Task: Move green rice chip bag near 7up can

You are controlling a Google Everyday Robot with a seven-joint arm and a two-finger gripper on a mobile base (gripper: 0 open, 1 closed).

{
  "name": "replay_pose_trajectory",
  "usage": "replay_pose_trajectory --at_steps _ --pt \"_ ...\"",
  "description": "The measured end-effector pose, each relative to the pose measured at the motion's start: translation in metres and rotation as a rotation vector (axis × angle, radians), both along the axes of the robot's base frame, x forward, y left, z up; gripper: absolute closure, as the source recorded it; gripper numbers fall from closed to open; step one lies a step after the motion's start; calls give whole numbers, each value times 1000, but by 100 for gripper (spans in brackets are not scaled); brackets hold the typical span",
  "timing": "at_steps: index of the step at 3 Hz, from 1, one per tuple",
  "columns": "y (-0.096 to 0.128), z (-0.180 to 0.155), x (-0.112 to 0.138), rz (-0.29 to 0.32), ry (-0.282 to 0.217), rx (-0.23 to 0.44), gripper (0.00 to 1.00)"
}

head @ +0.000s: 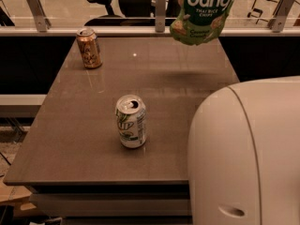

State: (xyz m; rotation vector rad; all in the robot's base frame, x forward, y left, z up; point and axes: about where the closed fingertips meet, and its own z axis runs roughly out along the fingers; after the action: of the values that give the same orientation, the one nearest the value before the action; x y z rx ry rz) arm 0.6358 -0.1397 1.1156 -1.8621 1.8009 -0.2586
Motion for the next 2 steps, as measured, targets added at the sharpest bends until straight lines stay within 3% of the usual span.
replay_pose_trajectory --at_steps 2 --pt "0 12 -33 159 -24 104 100"
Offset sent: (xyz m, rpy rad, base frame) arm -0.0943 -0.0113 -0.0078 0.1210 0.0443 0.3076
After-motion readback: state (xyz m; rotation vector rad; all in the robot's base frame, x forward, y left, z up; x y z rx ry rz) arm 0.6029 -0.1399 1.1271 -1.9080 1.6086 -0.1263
